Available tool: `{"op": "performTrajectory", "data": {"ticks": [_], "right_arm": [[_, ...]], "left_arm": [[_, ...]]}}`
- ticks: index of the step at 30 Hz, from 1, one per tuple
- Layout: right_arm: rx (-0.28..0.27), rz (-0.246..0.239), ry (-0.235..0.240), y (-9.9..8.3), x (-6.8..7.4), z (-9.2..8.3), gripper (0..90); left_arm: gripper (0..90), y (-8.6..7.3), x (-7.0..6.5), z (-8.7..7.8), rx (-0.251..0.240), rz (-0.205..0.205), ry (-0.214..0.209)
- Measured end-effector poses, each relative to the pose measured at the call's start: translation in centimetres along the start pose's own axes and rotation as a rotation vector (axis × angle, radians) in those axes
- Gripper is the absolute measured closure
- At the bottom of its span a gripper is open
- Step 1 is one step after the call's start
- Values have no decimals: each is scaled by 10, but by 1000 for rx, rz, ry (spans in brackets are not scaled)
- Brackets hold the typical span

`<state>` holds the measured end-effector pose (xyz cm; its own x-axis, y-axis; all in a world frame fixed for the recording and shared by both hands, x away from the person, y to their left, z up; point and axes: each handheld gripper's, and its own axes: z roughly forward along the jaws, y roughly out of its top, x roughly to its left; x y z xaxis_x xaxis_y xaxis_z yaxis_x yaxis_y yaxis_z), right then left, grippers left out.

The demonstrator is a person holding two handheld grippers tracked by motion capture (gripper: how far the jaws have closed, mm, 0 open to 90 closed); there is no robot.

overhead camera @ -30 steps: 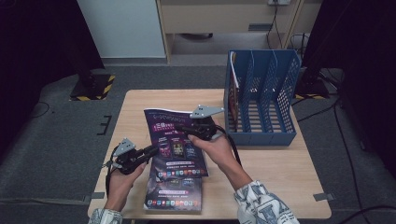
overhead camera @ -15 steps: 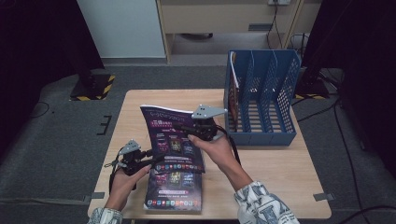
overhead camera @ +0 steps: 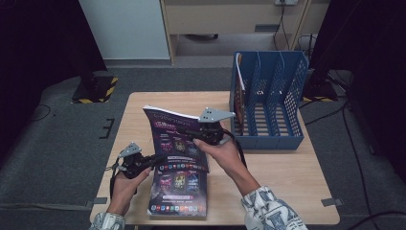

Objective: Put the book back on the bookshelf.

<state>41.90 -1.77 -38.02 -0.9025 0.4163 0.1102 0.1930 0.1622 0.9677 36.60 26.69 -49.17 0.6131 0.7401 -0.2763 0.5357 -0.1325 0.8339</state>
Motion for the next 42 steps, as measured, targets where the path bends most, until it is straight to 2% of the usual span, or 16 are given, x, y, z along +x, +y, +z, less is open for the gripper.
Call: {"op": "performTrajectory", "data": {"ticks": [7, 23, 34, 36, 39, 42], "right_arm": [[-25, -13, 2, 14, 0, -3, 797], [-35, 26, -25, 15, -7, -1, 819], [-27, 11, -42, 16, -6, -2, 824], [-34, 6, -46, 16, -6, -2, 824], [-36, 13, -48, 16, -7, -4, 825], [-39, 21, -55, 15, -9, -7, 825]], "left_arm": [[753, 0, -1, 0, -2, 12, 5], [745, -1, -1, 0, -10, 8, 9], [711, -2, -2, 1, -16, 6, 20], [656, -2, -3, 2, -26, 12, 60], [401, -3, 0, 2, -49, -12, 117], [250, -3, 4, 0, -59, -20, 170]]}}
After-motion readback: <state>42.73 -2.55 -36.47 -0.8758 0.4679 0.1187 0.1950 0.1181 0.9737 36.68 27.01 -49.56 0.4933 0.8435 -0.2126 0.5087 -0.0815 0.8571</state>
